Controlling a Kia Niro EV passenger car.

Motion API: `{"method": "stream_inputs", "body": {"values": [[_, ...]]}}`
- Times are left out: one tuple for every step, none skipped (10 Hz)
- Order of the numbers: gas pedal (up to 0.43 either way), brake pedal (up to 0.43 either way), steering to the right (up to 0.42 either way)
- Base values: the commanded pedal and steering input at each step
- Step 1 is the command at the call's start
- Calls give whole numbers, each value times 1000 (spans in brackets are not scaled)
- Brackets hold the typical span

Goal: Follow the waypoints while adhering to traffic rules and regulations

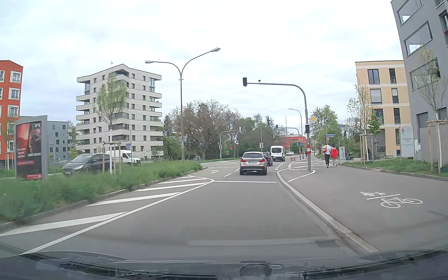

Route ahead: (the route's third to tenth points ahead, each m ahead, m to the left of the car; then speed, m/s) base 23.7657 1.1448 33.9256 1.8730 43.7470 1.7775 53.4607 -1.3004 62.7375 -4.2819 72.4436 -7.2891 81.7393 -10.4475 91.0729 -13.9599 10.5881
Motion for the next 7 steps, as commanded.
{"method": "stream_inputs", "body": {"values": [[59, 0, 16], [59, 0, 17], [59, 0, 18], [59, 0, 18], [59, 0, 19], [59, 0, 22], [59, 0, 24]]}}
